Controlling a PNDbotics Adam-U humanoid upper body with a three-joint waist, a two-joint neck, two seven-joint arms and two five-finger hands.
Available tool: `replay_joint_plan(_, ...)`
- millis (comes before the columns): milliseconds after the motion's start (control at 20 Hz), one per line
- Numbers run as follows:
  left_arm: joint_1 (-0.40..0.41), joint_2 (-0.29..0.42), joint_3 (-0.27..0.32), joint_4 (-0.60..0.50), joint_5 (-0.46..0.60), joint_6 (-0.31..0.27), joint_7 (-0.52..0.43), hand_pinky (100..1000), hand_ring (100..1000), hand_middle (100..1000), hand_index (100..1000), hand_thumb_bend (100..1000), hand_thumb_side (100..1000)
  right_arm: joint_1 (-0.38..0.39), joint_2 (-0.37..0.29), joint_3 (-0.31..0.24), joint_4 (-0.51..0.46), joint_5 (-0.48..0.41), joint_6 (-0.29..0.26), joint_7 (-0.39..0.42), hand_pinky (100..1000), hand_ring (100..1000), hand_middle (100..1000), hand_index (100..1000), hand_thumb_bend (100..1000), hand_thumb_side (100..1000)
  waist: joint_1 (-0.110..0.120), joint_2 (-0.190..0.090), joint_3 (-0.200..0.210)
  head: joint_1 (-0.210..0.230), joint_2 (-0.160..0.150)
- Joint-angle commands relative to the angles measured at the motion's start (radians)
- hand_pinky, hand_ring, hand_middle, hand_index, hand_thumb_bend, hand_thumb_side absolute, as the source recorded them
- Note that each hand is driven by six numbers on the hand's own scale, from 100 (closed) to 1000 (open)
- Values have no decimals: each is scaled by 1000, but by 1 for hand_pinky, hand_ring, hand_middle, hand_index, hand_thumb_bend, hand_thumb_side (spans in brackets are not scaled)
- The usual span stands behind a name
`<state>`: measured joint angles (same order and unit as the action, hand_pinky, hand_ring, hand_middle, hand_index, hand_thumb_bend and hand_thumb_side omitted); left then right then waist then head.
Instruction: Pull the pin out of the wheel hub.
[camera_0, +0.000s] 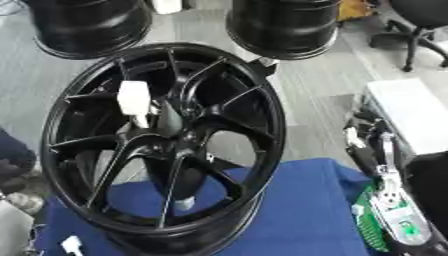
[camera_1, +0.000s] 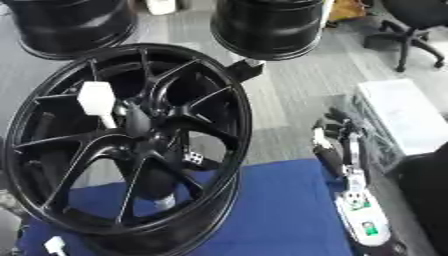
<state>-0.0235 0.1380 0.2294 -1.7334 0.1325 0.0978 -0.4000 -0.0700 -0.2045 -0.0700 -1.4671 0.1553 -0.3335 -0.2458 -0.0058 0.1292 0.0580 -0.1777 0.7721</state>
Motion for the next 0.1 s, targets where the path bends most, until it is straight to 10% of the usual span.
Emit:
replay_joint_plan(50,-10,5,-2,-24,6,-2,-4,763,790,653,734,367,723,-2,-7,27,-40,-29,-6,37,704,693,742,856,100,502,1,-6,2,18,-2)
replay_joint_plan(100,-10,5,-3,-25,6,-3,-5,762,790,653,734,366,724,0,-8,32,-42,-35,-7,39,703,692,742,855,100,501,1,-4,2,26,-2)
